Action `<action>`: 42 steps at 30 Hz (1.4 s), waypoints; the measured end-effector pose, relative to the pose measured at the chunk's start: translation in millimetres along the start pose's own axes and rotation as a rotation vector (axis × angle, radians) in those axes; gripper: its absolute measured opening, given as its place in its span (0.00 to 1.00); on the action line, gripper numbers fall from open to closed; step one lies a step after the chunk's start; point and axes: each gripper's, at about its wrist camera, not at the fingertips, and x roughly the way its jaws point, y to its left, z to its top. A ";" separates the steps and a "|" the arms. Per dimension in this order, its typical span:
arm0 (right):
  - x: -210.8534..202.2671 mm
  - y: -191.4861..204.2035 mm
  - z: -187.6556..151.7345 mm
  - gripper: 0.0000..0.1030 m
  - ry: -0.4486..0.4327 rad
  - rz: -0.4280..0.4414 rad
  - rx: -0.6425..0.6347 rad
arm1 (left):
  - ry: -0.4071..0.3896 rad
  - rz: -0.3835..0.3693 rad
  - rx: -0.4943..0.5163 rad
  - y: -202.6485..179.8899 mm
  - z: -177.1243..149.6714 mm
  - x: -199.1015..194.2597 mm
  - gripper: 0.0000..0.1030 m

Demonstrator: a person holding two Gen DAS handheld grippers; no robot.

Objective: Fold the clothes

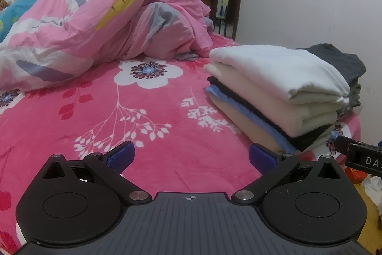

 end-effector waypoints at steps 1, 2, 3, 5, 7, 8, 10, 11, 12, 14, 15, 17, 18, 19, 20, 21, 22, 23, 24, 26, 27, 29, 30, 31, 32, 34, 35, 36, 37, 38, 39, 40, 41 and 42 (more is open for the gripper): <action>0.1 0.3 0.0 1.00 0.001 0.000 0.000 | 0.000 -0.001 0.000 0.2 0.0 -0.3 1.00; 0.2 0.5 0.0 1.00 0.001 0.001 0.000 | 0.000 -0.001 0.000 0.4 0.0 -0.5 1.00; 0.2 0.8 -0.3 1.00 0.002 0.001 0.000 | -0.001 -0.002 0.001 0.7 -0.1 -0.5 1.00; 0.3 1.6 -0.5 1.00 0.002 0.002 -0.002 | -0.003 -0.001 0.003 0.8 -0.4 -0.7 1.00; -0.1 2.3 -0.9 1.00 0.003 0.003 -0.002 | -0.006 0.001 0.007 0.5 -0.7 -1.1 1.00; -0.1 2.4 -1.0 1.00 0.003 0.003 -0.002 | -0.007 0.001 0.008 0.3 -0.7 -1.3 1.00; -0.3 2.6 -1.0 1.00 0.005 0.002 -0.001 | -0.007 0.002 0.009 0.0 -0.9 -1.0 1.00; 0.2 2.5 -0.6 1.00 0.004 0.003 -0.001 | -0.007 0.002 0.009 -0.1 -1.0 -0.9 1.00; 0.4 2.6 -0.5 1.00 0.004 0.003 -0.002 | -0.006 0.003 0.009 -0.3 -1.0 -0.8 1.00; 0.4 2.9 -1.1 1.00 0.003 0.003 -0.003 | -0.006 0.003 0.009 -0.6 -1.2 -0.6 1.00; 0.5 3.2 -1.4 1.00 0.003 0.003 -0.004 | -0.006 0.004 0.009 -0.7 -1.2 -0.4 1.00; 1.0 3.3 -1.5 1.00 0.005 0.004 -0.004 | -0.006 0.004 0.009 -1.0 -1.4 -0.2 1.00; 1.3 3.4 -1.3 1.00 0.005 0.004 -0.004 | -0.006 0.004 0.010 -0.9 -1.5 -0.4 1.00; 1.4 3.6 -1.4 1.00 0.005 0.005 -0.005 | -0.006 0.005 0.010 -1.0 -1.5 -0.4 1.00; 1.4 3.8 -1.4 1.00 0.005 0.005 -0.005 | -0.006 0.005 0.010 -1.0 -1.4 -0.4 1.00; 1.5 4.0 -1.3 1.00 0.005 0.006 -0.006 | -0.006 0.006 0.010 -1.1 -1.4 -0.4 1.00; 1.6 4.2 -1.3 1.00 0.006 0.007 -0.006 | -0.006 0.006 0.009 -0.7 -1.3 -0.3 1.00; 1.7 4.6 -1.4 1.00 0.005 0.007 -0.007 | -0.006 0.007 0.008 -0.4 -1.2 -0.1 1.00; 2.0 4.9 -1.3 1.00 0.005 0.007 -0.008 | -0.005 0.007 0.007 -0.1 -1.1 -0.2 1.00; 2.3 5.4 -1.3 1.00 0.005 0.008 -0.008 | -0.005 0.008 0.006 0.4 -1.1 -0.4 1.00; 2.5 5.7 -1.3 1.00 0.005 0.008 -0.008 | -0.005 0.008 0.006 0.7 -1.1 -0.6 1.00; 2.8 6.2 -1.2 1.00 0.005 0.008 -0.009 | -0.004 0.008 0.005 1.3 -1.3 -0.6 1.00; 2.9 6.4 -1.2 1.00 0.005 0.009 -0.009 | -0.004 0.008 0.005 1.6 -1.5 -0.6 1.00; 2.8 6.5 -1.2 1.00 0.005 0.008 -0.009 | -0.004 0.009 0.005 1.6 -1.6 -0.6 1.00; 2.7 6.7 -1.3 1.00 0.005 0.008 -0.008 | -0.003 0.009 0.006 1.8 -1.5 -0.4 1.00; 2.3 7.1 -1.8 1.00 0.004 0.007 -0.008 | -0.002 0.010 0.006 1.8 -1.6 -0.3 1.00; 2.5 7.2 -1.7 1.00 0.005 0.008 -0.008 | -0.001 0.010 0.005 2.0 -1.6 -0.2 1.00; 2.8 7.2 -1.7 1.00 0.006 0.008 -0.008 | -0.001 0.010 0.005 2.3 -1.6 -0.1 1.00; 3.0 7.3 -1.7 1.00 0.006 0.008 -0.008 | 0.000 0.009 0.005 2.7 -1.7 -0.1 1.00; 3.0 7.4 -1.8 1.00 0.006 0.007 -0.008 | 0.001 0.009 0.005 3.2 -1.6 0.1 1.00; 3.0 7.5 -1.9 1.00 0.007 0.007 -0.007 | 0.003 0.009 0.005 3.6 -1.5 0.3 1.00; 3.2 7.5 -1.9 1.00 0.007 0.007 -0.006 | 0.003 0.009 0.006 3.6 -1.5 0.3 1.00; 3.5 7.4 -2.0 1.00 0.008 0.007 -0.006 | 0.003 0.008 0.007 3.6 -1.4 0.3 1.00; 3.8 7.3 -2.1 1.00 0.008 0.008 -0.006 | 0.003 0.008 0.007 3.6 -1.4 0.4 1.00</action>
